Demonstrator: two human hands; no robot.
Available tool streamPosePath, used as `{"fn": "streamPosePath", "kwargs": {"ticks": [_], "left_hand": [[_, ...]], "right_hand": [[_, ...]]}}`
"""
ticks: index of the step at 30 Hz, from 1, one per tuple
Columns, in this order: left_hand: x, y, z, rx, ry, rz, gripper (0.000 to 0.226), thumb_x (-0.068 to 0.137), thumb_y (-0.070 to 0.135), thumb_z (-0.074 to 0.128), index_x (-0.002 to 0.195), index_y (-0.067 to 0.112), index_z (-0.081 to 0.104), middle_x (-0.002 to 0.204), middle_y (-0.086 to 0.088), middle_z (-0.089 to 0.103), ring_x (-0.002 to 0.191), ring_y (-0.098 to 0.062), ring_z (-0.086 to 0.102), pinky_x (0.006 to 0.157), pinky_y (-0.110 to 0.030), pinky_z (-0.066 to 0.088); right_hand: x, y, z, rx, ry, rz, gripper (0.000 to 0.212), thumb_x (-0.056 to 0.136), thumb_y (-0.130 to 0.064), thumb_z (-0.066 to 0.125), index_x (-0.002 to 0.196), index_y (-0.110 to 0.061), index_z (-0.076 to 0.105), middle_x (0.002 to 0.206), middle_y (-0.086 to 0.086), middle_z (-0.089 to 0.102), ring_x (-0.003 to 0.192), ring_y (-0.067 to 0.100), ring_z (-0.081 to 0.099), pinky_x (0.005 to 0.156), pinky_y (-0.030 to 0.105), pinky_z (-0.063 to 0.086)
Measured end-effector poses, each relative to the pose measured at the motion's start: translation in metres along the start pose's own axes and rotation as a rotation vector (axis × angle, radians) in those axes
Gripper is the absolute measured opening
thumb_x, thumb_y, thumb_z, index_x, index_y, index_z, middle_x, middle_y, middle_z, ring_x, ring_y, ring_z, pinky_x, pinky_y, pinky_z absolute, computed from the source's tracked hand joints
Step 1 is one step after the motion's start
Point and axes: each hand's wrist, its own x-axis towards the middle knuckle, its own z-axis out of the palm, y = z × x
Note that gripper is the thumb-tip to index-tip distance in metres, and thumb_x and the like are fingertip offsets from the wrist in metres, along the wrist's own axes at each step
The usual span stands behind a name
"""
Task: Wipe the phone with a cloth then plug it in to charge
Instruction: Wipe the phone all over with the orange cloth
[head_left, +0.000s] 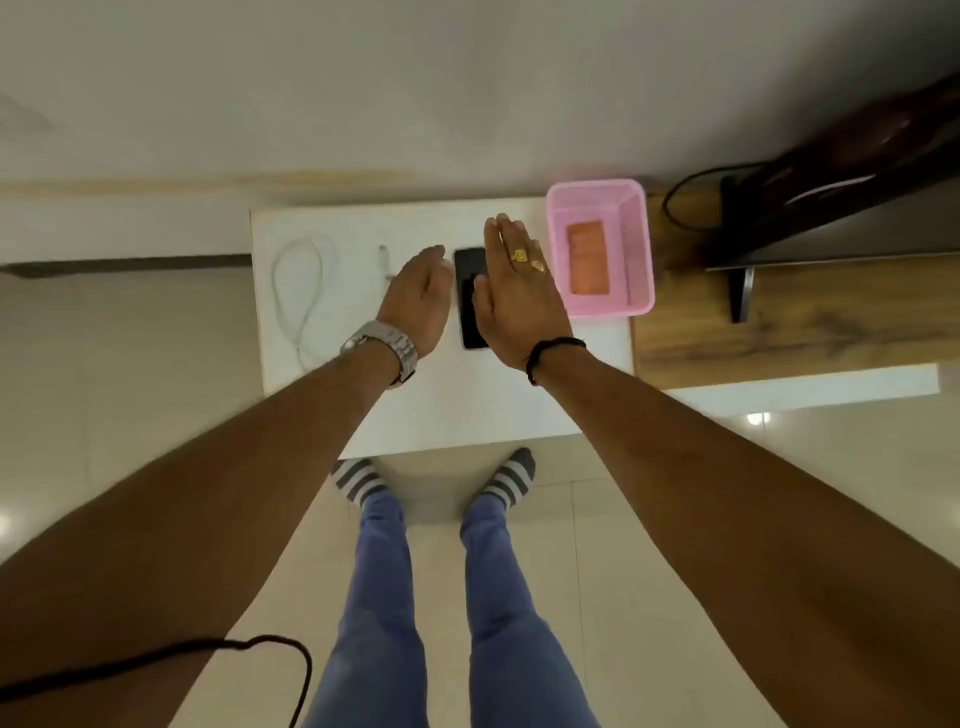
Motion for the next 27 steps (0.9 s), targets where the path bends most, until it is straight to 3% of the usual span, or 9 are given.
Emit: {"fn": "streamPosePath", "kwargs": {"ticks": [2,6,10,13,15,17,19,24,27], "left_hand": [[0.014,-0.007,0.008,-0.207,-0.006,-0.157,0.041,0.104,0.039,0.035,0.127,0.019,0.062,0.128,0.001,0.067,0.121,-0.017,0.058,0.110,-0.040,0.043],[0.034,-0.020,0.021,-0.486,-0.011,-0.407,0.046,0.108,0.033,0.034,0.131,0.007,0.063,0.127,-0.012,0.068,0.121,-0.028,0.061,0.111,-0.052,0.046],[0.048,-0.041,0.036,-0.545,0.022,-0.486,0.045,0.108,0.033,0.035,0.131,0.006,0.063,0.132,-0.014,0.067,0.126,-0.030,0.059,0.110,-0.052,0.047],[0.057,-0.049,0.045,-0.540,0.032,-0.489,0.044,0.107,0.030,0.033,0.125,0.007,0.065,0.124,-0.012,0.070,0.124,-0.030,0.060,0.109,-0.048,0.047],[0.064,-0.048,0.052,-0.501,0.035,-0.459,0.041,0.107,0.027,0.031,0.120,0.010,0.065,0.121,-0.011,0.070,0.117,-0.028,0.062,0.105,-0.044,0.046],[0.070,-0.046,0.061,-0.423,0.060,-0.414,0.033,0.106,0.024,0.031,0.100,0.016,0.061,0.110,-0.009,0.064,0.101,-0.025,0.057,0.094,-0.041,0.046],[0.072,-0.044,0.071,-0.377,0.117,-0.377,0.028,0.104,0.024,0.033,0.082,0.019,0.050,0.094,-0.005,0.055,0.086,-0.020,0.049,0.079,-0.035,0.041],[0.072,-0.050,0.081,-0.359,0.200,-0.354,0.035,0.105,0.025,0.035,0.070,0.019,0.036,0.074,0.002,0.041,0.067,-0.015,0.038,0.065,-0.032,0.034],[0.072,-0.053,0.076,-0.435,0.168,-0.385,0.027,0.103,0.027,0.035,0.083,0.016,0.049,0.087,-0.003,0.050,0.080,-0.018,0.048,0.075,-0.035,0.040]], "right_hand": [[0.005,0.010,0.015,0.089,-0.040,0.060,0.059,0.105,-0.020,0.035,0.159,-0.004,0.016,0.167,0.016,0.020,0.155,0.030,0.016,0.126,0.042,0.022],[0.014,0.028,0.047,0.240,-0.099,0.252,0.054,0.100,-0.011,0.038,0.153,-0.007,0.029,0.148,0.016,0.043,0.130,0.030,0.046,0.107,0.042,0.047],[0.030,0.043,0.075,0.351,-0.128,0.452,0.048,0.098,-0.010,0.038,0.145,-0.005,0.037,0.133,0.017,0.049,0.113,0.026,0.050,0.100,0.031,0.044],[0.040,0.052,0.092,0.423,-0.149,0.556,0.034,0.099,-0.010,0.040,0.132,-0.006,0.046,0.114,0.011,0.046,0.101,0.025,0.047,0.085,0.026,0.034],[0.046,0.055,0.099,0.457,-0.153,0.621,0.007,0.098,-0.006,0.041,0.102,-0.010,0.045,0.102,0.009,0.041,0.088,0.024,0.041,0.078,0.029,0.035],[0.051,0.057,0.104,0.483,-0.138,0.658,0.013,0.097,-0.005,0.042,0.088,-0.013,0.038,0.100,0.010,0.040,0.086,0.025,0.040,0.076,0.029,0.035],[0.054,0.057,0.102,0.520,-0.119,0.692,0.005,0.098,-0.006,0.043,0.097,-0.011,0.043,0.104,0.013,0.043,0.090,0.027,0.045,0.079,0.030,0.039],[0.057,0.059,0.104,0.698,-0.086,0.798,0.045,0.097,-0.007,0.051,0.141,-0.010,0.044,0.136,0.011,0.053,0.118,0.025,0.055,0.098,0.030,0.046],[0.057,0.058,0.106,0.752,-0.047,0.804,0.014,0.099,-0.008,0.051,0.101,-0.011,0.064,0.093,0.005,0.059,0.086,0.019,0.055,0.085,0.029,0.048]]}}
